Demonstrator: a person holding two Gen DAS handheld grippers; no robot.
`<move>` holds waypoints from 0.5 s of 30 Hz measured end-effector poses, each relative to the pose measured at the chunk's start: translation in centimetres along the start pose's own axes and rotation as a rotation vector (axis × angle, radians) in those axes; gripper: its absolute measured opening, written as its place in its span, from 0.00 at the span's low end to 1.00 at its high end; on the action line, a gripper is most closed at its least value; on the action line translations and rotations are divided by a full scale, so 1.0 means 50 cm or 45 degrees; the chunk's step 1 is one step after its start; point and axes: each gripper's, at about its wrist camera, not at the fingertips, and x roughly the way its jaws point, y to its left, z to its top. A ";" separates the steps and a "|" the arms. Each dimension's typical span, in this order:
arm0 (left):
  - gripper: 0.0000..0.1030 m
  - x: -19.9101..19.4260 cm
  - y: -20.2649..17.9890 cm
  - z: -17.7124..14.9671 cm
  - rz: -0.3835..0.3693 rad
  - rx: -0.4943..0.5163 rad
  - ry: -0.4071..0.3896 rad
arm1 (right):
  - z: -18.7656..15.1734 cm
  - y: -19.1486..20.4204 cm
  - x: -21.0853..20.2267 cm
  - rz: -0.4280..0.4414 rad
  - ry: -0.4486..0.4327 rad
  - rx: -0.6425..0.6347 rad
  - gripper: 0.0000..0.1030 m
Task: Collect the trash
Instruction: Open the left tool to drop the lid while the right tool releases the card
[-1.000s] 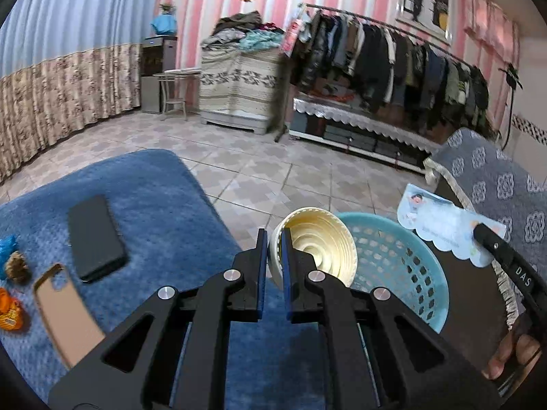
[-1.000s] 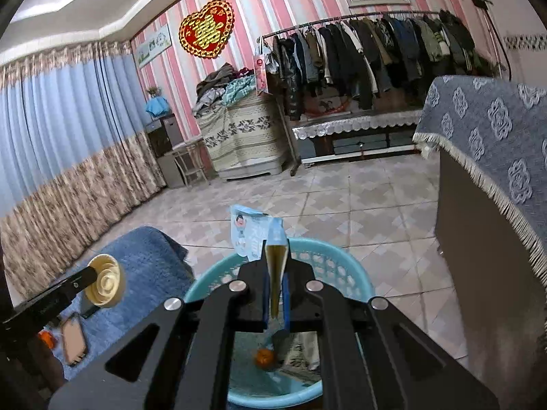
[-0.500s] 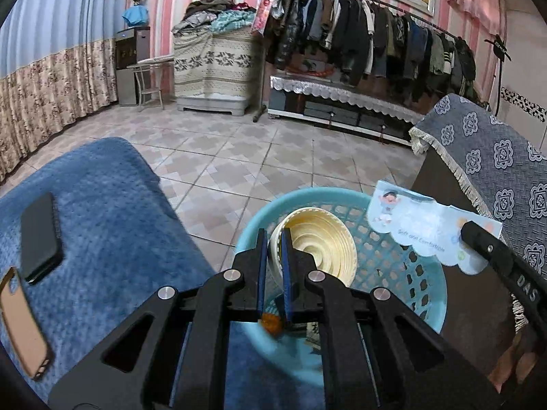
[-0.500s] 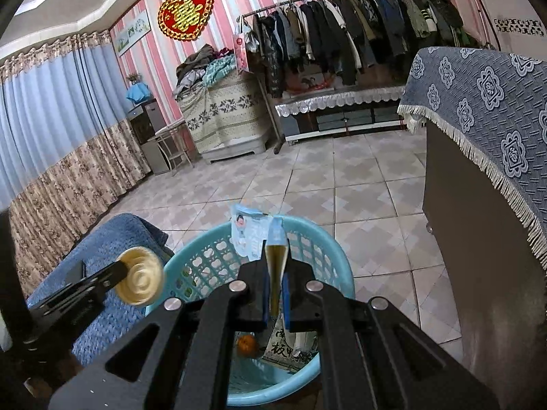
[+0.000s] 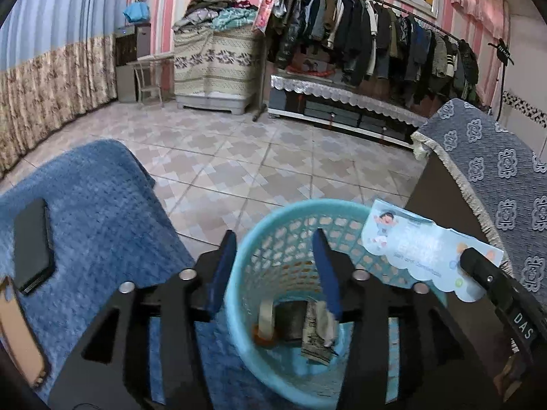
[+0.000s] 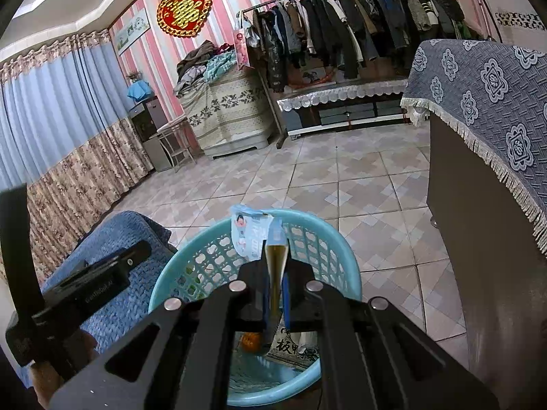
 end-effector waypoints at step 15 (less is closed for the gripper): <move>0.84 -0.095 0.090 -0.006 0.156 -0.014 -0.086 | -0.016 0.057 0.043 0.002 0.077 -0.114 0.09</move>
